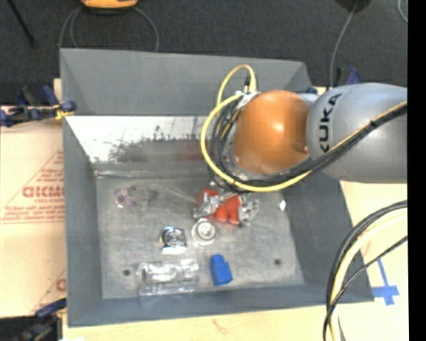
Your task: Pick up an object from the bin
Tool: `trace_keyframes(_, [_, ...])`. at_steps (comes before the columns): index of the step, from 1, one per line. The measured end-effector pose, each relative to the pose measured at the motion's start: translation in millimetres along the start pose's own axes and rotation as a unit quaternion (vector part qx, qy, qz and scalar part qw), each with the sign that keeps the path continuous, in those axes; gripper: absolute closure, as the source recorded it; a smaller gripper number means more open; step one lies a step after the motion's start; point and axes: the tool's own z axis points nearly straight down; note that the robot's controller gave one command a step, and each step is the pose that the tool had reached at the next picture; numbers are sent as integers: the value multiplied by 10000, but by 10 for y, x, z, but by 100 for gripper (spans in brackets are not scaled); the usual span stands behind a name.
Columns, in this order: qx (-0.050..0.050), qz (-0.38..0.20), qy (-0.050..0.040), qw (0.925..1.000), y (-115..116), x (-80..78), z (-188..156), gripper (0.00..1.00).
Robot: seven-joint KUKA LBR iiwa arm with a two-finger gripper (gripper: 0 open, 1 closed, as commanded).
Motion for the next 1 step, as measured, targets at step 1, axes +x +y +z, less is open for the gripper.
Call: trace_keyframes(1, [-7, -101, 43, 9999, -22, -177, -1448, 100])
